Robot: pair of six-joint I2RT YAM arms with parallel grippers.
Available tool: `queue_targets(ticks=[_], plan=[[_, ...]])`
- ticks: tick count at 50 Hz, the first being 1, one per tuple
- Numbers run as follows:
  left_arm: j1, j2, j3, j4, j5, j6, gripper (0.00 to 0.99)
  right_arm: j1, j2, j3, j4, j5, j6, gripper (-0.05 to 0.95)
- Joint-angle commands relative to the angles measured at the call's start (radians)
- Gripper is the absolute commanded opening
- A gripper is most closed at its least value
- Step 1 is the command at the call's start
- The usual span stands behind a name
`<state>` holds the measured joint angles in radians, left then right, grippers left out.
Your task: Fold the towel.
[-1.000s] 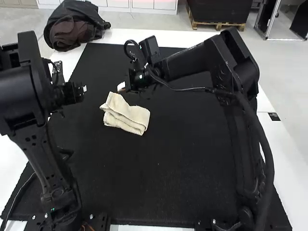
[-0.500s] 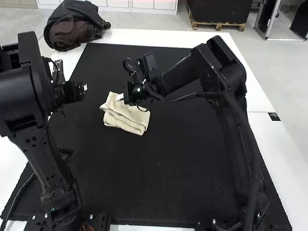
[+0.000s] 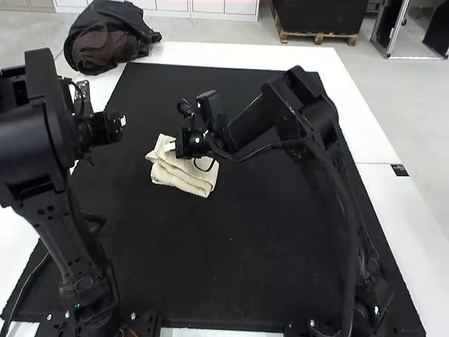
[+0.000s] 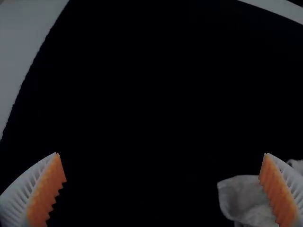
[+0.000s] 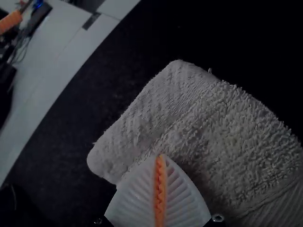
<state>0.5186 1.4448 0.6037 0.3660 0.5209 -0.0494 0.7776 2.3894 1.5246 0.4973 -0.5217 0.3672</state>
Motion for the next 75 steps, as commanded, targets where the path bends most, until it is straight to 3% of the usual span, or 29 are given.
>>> queue_targets(ticks=[1, 25, 34, 40, 52, 69, 73, 75], plan=[[-0.005, -0.046, -0.009, 0.005, 0.010, -0.024, 0.961, 0.005, 0.031, 0.026, 0.032, -0.027, 0.010, -0.02], [-0.023, -0.100, -0.010, -0.007, 0.010, -0.033, 0.961, 0.009, 0.128, -0.032, 0.159, -0.018, 0.006, -0.02], [-0.023, -0.126, 0.011, -0.022, 0.011, -0.060, 0.961, -0.009, -0.024, -0.043, 0.153, -0.018, 0.061, -0.02], [-0.035, -0.150, 0.036, -0.036, 0.021, -0.090, 0.961, -0.023, -0.147, -0.037, 0.096, -0.018, 0.084, -0.02], [-0.147, -0.218, 0.116, -0.087, 0.007, -0.170, 0.961, -0.058, -0.368, -0.035, -0.020, -0.017, 0.085, -0.02], [-0.364, -0.374, 0.199, -0.205, -0.107, -0.219, 0.961, -0.195, -0.674, -0.072, -0.158, -0.017, 0.090, -0.02], [-0.376, -0.414, 0.196, -0.234, -0.117, -0.219, 0.961, -0.224, -0.753, -0.110, -0.174, -0.014, 0.090, -0.01], [-0.377, -0.435, 0.191, -0.249, -0.121, -0.218, 0.961, -0.242, -0.799, -0.141, -0.175, -0.014, 0.090, 0.05]])
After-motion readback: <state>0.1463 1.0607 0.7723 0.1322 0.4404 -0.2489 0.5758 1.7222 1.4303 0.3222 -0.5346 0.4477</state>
